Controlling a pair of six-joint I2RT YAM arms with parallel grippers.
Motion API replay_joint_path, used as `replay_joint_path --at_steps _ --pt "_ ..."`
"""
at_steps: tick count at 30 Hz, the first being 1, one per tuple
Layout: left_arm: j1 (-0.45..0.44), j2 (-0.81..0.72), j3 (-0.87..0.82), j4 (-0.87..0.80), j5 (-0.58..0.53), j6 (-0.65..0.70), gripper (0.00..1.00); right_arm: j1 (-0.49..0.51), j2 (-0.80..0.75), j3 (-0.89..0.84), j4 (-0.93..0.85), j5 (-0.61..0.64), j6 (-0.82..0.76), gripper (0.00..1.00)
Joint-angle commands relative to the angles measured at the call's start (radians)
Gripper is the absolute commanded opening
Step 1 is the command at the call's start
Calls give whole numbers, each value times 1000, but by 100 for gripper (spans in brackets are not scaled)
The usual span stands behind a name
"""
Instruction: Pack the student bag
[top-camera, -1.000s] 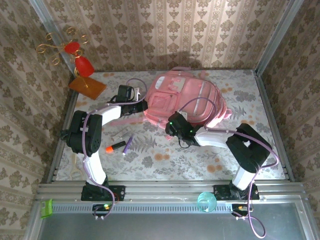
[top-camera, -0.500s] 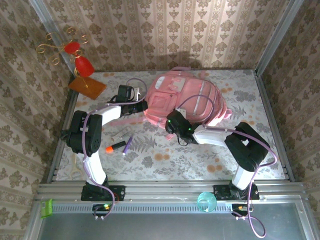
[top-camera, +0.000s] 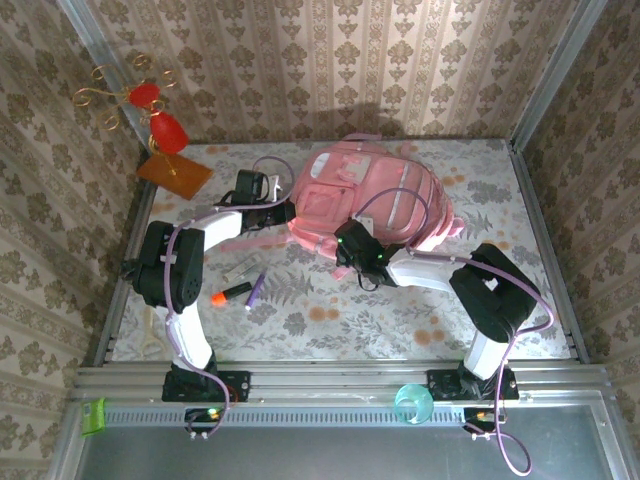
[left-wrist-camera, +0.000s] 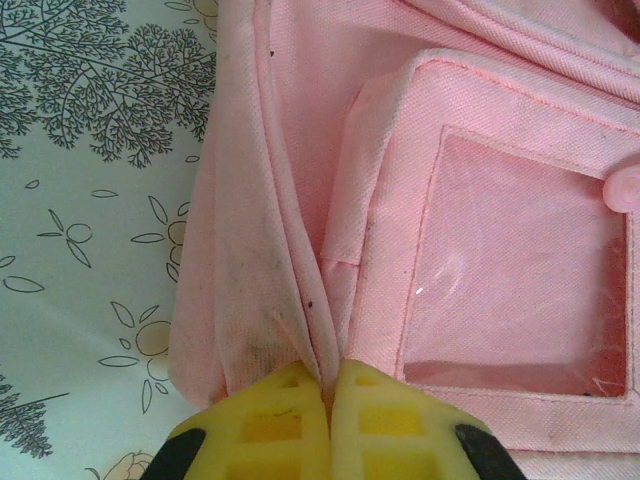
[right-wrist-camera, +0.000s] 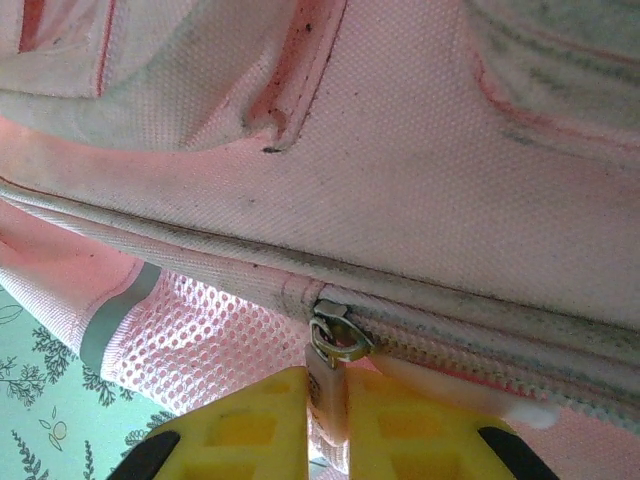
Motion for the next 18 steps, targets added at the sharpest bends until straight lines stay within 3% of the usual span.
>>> replay_joint_path --at_steps 1,18 --pt "6 5 -11 -43 26 32 0 -19 -44 -22 -10 31 -10 15" --pt "24 -2 -21 -51 -1 44 0 -63 -86 -49 -62 -82 -72 0"
